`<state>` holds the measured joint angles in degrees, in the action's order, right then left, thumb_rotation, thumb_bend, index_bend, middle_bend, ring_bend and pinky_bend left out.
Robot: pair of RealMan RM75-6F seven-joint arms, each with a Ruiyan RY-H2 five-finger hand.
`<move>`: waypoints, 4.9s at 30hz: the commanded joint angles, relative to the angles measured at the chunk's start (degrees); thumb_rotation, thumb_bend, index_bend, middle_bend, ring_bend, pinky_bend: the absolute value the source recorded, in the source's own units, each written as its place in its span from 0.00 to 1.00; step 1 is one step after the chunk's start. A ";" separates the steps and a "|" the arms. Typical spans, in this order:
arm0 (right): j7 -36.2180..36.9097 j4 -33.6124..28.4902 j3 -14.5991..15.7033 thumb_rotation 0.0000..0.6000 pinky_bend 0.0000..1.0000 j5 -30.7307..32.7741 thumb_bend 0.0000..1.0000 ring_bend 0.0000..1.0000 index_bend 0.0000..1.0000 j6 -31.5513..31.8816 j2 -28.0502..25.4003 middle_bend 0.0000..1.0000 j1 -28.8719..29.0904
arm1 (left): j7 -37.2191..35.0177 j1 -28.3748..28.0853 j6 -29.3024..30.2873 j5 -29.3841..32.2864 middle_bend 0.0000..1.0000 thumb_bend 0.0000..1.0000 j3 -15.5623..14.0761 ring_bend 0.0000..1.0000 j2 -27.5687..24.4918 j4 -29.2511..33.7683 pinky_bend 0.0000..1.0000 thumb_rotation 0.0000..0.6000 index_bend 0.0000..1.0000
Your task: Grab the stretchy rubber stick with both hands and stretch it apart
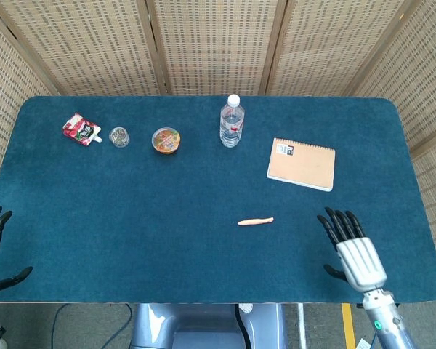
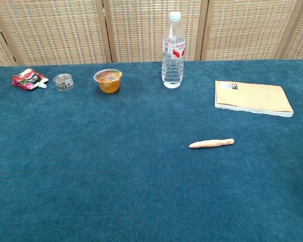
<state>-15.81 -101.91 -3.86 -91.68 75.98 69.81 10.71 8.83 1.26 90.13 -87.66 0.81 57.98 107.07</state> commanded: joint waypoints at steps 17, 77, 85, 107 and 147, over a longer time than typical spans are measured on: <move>0.71 12.59 -11.81 1.00 0.00 26.80 0.31 0.00 0.36 -29.57 13.00 0.00 25.29 | 7.27 -2.54 -2.46 4.44 0.00 0.00 2.44 0.00 5.31 -2.48 0.00 1.00 0.00; 3.32 30.13 -5.75 1.00 0.00 29.53 0.57 0.00 0.56 -31.00 25.57 0.09 30.84 | 7.84 -3.64 -3.12 6.58 0.00 0.00 2.51 0.00 6.84 -3.99 0.00 1.00 0.00; 4.31 30.43 -5.73 1.00 0.00 29.25 0.57 0.00 0.62 -30.73 25.61 0.13 30.75 | 8.08 -3.75 -3.21 6.65 0.00 0.00 2.45 0.00 7.01 -4.05 0.00 1.00 0.00; 12.94 9.66 -18.29 1.00 0.00 46.41 0.58 0.00 0.63 -37.16 14.10 0.15 36.63 | 0.05 -12.99 -7.42 -0.60 0.00 0.00 8.05 0.00 5.12 -12.49 0.00 1.00 0.00; 14.85 5.32 -19.75 1.00 0.00 74.23 0.61 0.00 0.64 -33.23 18.21 0.17 56.34 | 3.21 -38.24 -23.49 -5.67 0.00 0.01 10.84 0.00 20.15 -15.45 0.00 1.00 0.44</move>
<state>-1.00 -96.58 -23.63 -17.46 42.71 88.01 67.02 11.59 -36.57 66.66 -93.20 11.88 77.66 91.88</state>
